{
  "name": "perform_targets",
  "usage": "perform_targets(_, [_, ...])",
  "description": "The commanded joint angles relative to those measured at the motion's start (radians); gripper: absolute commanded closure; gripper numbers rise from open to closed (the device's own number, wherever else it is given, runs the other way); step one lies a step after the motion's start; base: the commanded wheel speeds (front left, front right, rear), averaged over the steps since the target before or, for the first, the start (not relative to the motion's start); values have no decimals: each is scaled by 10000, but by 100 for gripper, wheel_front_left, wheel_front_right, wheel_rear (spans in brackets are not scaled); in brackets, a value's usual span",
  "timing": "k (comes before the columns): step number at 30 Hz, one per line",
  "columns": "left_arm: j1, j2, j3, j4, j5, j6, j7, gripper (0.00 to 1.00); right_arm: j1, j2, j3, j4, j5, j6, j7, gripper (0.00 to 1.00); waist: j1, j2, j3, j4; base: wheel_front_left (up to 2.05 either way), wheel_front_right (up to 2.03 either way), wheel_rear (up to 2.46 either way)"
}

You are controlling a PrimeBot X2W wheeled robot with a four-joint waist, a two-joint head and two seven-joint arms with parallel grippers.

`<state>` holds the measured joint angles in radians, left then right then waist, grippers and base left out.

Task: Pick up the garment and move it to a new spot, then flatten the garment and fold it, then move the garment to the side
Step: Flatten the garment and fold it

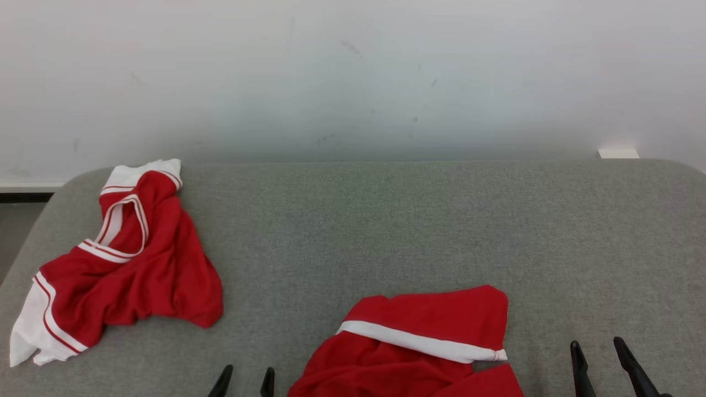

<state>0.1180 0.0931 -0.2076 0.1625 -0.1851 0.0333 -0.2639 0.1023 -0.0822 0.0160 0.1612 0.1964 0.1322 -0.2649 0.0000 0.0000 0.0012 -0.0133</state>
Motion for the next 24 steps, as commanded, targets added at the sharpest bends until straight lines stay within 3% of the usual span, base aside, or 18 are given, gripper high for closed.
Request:
perform_targets(1, [116,-43,85,82,133,-115,-7,0,-147,-16,30,-10,151,-30,11,0,0,0,15,-1,0,0,0])
perform_targets(4, [108,-89,149,456,-65,-576,-7,0,-165,-234,181,-250,301,-30,12,0,0,0,13,13,0,0,0])
perform_targets(7, [-141,199,107,850,-176,-960,152,0,151,-880,1164,-54,728,-28,12,0,0,0,-18,71,0,0,0])
perform_targets(9, [-299,476,-79,845,-267,-1200,681,0,259,-1504,1987,23,1054,-30,199,0,0,0,-30,161,0,0,0])
perform_targets(10, [-299,476,-79,845,-267,-1200,681,0,259,-1504,1987,23,1054,-30,199,0,0,0,-30,161,0,0,0])
perform_targets(12, [-381,1005,-431,535,-573,-1486,1862,0,566,-2292,3122,-54,1612,-30,744,0,0,0,-2,328,0,0,0])
perform_targets(15, [-254,1470,-766,-78,-1203,-1578,3027,0,792,-2886,3764,-107,2045,-30,1206,0,0,0,95,420,0,0,0])
perform_targets(18, [-81,1846,-991,-424,-1612,-1617,3711,0,929,-3044,4038,-89,2300,-28,1450,0,0,0,167,457,0,0,0])
perform_targets(19, [26,2189,-1237,-781,-2020,-1629,4249,0,996,-3240,4219,-25,2467,-30,1685,0,0,0,258,473,0,0,0])
perform_targets(24, [109,2689,-1643,-1271,-2690,-1639,4764,0,819,-3414,4419,128,2530,-30,1993,0,0,0,516,451,0,0,0])
